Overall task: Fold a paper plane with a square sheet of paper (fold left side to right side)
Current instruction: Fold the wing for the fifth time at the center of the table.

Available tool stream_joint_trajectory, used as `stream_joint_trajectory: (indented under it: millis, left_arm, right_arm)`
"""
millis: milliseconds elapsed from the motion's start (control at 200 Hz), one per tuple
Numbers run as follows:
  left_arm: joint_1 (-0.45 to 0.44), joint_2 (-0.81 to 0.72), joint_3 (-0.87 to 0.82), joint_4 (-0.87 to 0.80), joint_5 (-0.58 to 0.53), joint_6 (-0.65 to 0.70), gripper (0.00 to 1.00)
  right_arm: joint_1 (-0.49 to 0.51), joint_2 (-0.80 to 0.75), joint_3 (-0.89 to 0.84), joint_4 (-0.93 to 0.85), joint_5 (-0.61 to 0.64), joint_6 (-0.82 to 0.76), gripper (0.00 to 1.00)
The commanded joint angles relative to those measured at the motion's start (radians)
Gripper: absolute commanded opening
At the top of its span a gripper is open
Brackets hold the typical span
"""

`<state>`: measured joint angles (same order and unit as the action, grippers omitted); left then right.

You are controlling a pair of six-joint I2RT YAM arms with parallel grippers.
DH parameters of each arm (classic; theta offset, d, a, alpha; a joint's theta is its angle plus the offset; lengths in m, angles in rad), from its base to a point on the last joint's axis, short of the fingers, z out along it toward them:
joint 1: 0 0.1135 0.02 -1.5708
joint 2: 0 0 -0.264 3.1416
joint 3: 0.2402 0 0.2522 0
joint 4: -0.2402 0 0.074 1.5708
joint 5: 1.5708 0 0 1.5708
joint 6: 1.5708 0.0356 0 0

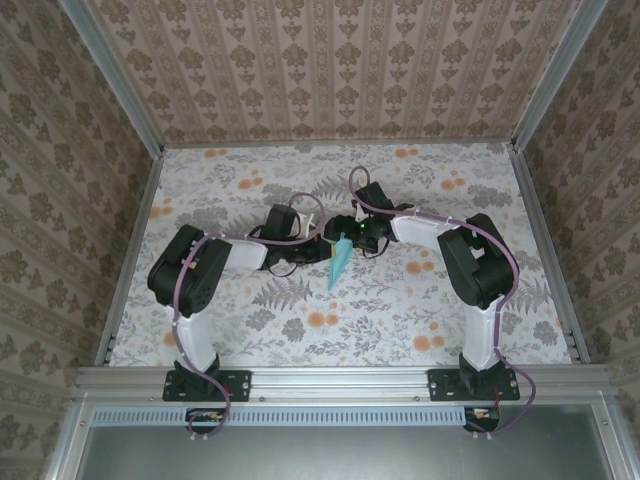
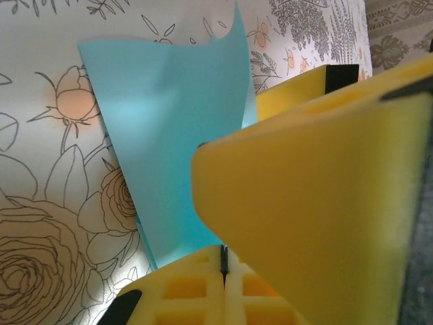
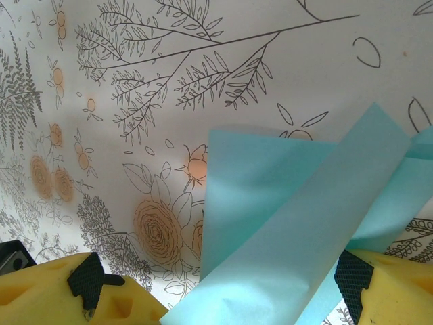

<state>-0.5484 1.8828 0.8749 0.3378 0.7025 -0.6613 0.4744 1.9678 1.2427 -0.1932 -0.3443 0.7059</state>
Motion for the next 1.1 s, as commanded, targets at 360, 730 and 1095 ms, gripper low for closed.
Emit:
stream_joint_trajectory:
  millis: [360,730,1095]
  left_arm:
    - [0.005,0.038,0.015,-0.033,-0.025,0.025,0.00]
    - [0.007,0.064,0.026,-0.047,-0.032,0.025,0.00]
    - [0.007,0.076,0.034,-0.131,-0.035,0.031,0.00]
  right_arm:
    - [0.009,0.045,0.009,-0.087,0.023,-0.014,0.93]
    - [0.012,0.045,0.011,-0.084,0.021,-0.016,0.93]
    - [-0.005,-0.032,0.015,-0.015,-0.003,-0.016,0.94]
